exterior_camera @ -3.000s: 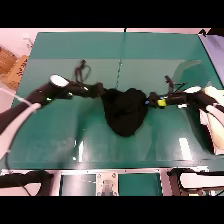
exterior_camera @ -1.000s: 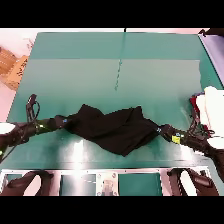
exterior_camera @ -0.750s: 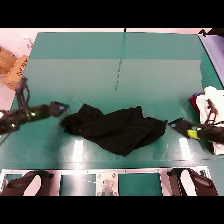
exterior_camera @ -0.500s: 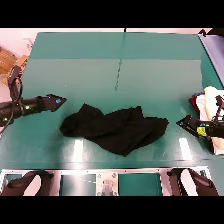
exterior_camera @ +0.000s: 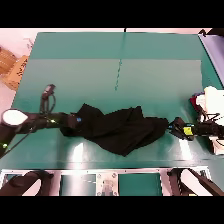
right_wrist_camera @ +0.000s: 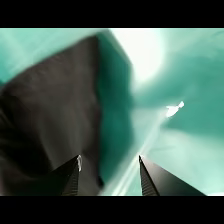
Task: Fold the shirts.
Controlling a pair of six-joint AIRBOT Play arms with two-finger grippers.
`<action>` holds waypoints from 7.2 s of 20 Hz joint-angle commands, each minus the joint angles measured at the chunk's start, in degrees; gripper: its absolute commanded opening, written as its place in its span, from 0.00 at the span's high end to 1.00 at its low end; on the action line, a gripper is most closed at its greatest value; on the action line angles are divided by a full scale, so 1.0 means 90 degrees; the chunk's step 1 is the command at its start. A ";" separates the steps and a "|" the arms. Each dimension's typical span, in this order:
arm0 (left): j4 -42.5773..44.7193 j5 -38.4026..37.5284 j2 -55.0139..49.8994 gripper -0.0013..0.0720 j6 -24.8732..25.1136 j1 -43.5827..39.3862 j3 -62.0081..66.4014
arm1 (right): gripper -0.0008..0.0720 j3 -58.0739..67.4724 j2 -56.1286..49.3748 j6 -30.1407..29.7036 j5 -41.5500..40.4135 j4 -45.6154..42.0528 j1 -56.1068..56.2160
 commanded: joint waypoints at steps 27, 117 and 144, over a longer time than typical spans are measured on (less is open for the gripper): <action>-0.0396 0.0211 -0.2069 0.96 -0.0272 -0.1472 0.2331 | 0.97 0.0678 -0.1061 -0.1161 -0.0134 0.1418 0.0845; 0.1423 -0.0461 -0.0253 0.96 -0.0442 0.0182 0.9445 | 0.97 0.7444 0.1319 0.0044 0.0724 0.1919 -0.0546; 0.1243 0.0918 -0.6101 0.95 -0.0719 0.0168 0.7800 | 0.97 0.4082 -0.3475 -0.1190 -0.2924 0.2453 0.1358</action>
